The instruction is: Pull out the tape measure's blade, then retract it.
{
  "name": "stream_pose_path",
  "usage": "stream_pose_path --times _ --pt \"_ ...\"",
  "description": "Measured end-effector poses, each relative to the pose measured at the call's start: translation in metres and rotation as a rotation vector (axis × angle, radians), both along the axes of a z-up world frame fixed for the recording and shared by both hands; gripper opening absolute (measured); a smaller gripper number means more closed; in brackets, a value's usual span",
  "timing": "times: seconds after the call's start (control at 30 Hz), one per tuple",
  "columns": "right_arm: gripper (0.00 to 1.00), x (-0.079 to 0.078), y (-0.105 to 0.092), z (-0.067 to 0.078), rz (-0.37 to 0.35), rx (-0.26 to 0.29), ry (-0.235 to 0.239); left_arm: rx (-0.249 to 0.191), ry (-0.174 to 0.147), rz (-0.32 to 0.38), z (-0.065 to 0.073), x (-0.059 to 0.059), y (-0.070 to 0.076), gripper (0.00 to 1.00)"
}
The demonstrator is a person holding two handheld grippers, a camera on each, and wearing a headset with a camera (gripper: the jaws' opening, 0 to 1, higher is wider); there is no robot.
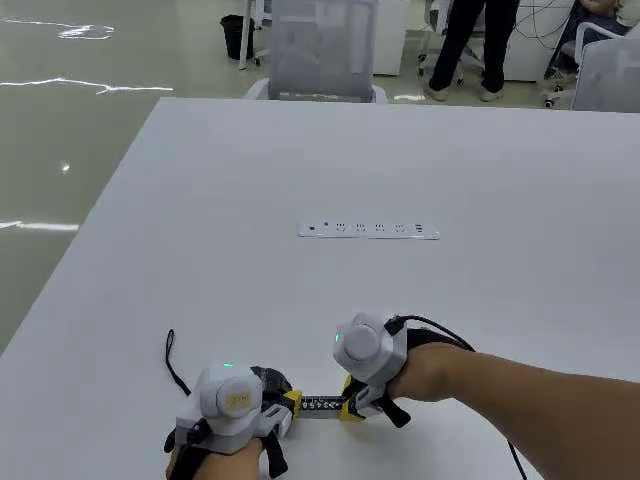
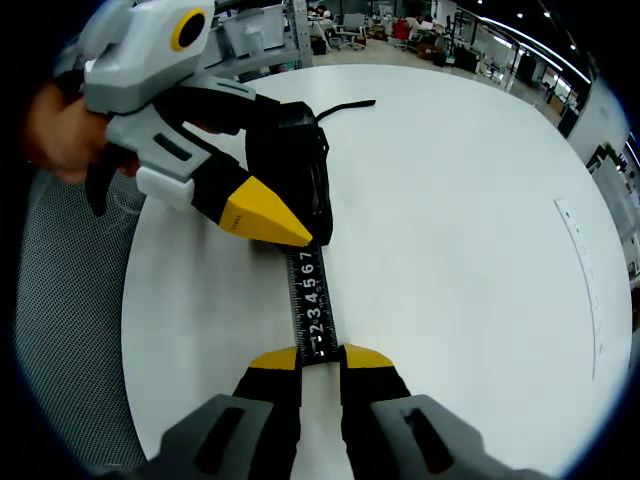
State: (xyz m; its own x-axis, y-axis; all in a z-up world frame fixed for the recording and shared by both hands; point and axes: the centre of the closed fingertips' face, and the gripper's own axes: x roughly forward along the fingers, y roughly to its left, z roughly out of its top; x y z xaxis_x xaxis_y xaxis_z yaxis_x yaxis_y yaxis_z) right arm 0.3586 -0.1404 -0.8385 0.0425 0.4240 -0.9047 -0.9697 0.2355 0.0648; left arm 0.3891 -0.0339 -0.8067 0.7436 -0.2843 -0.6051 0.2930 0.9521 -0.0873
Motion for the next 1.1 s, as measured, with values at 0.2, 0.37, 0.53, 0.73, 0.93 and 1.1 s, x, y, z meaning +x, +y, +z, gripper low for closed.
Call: stream_pose_path --times 0.2,0.37,0.53,0.73,0.93,1.1 --pt "0.14 0.000 0.003 0.001 0.000 0.003 0.000 -0.001 0.000 0.000 0.000 0.000 0.000 0.61" --pt "0.14 0.000 0.005 0.001 0.001 0.005 0.001 -0.001 -0.001 0.000 0.000 0.000 0.000 0.61" --pt "0.14 0.001 0.006 0.000 0.004 0.009 0.000 -0.001 -0.001 0.000 0.000 0.000 0.001 0.61" --pt "0.14 0.001 0.008 0.000 0.002 0.009 0.001 0.002 0.000 0.000 0.000 0.000 0.001 0.61" --pt "0.14 0.001 0.010 0.001 -0.002 0.010 0.007 0.004 0.001 -0.002 0.000 0.000 0.000 0.61" --pt "0.14 0.001 0.012 0.001 -0.004 0.014 0.011 0.002 0.003 -0.003 0.000 0.000 0.000 0.60"
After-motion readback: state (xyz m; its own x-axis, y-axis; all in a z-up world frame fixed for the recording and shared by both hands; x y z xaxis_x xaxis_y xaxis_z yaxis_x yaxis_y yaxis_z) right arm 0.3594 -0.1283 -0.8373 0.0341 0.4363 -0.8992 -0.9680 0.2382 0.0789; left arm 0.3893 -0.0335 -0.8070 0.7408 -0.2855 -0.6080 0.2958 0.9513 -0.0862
